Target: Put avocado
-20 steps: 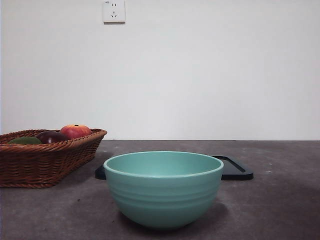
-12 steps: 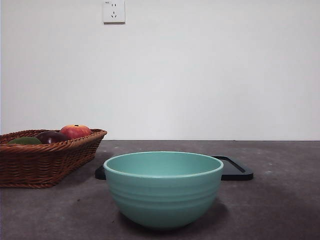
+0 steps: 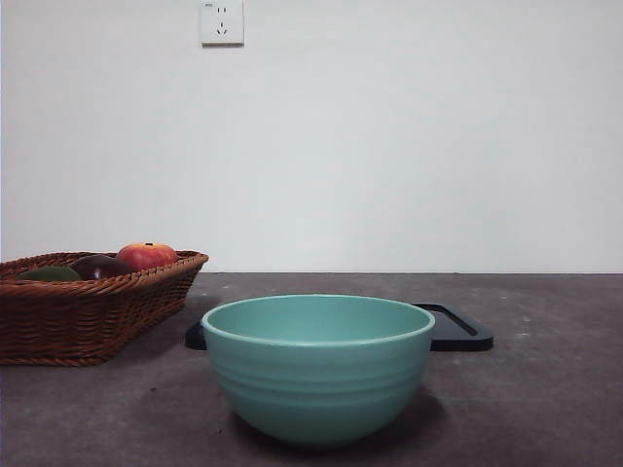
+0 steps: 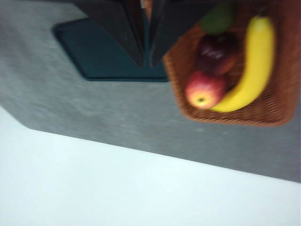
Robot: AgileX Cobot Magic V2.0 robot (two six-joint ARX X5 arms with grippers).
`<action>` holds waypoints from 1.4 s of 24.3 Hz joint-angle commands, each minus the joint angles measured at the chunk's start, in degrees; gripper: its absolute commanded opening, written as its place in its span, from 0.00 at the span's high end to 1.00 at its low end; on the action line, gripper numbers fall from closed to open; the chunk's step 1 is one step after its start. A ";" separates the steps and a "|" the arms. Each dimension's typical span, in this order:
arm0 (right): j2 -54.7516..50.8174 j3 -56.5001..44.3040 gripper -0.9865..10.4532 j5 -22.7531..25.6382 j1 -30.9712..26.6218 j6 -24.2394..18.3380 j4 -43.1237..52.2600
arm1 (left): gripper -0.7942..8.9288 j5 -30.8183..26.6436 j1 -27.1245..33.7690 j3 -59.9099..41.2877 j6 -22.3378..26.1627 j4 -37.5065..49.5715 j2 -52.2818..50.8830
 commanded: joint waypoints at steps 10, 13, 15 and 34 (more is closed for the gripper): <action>14.08 16.04 0.90 -3.54 6.32 -12.17 -14.23 | 0.90 19.45 -2.21 19.26 3.21 -11.10 21.38; 14.99 18.12 0.90 -4.81 6.51 -12.39 -16.63 | 0.90 19.56 -2.80 23.43 5.90 -18.86 24.09; 14.60 18.36 0.90 -6.97 6.51 -12.39 -16.68 | 0.90 19.56 -3.13 25.14 7.61 -23.32 24.48; 14.01 18.36 0.43 -6.54 6.51 -12.35 -20.61 | 0.37 17.03 -3.17 25.18 9.55 -29.24 24.04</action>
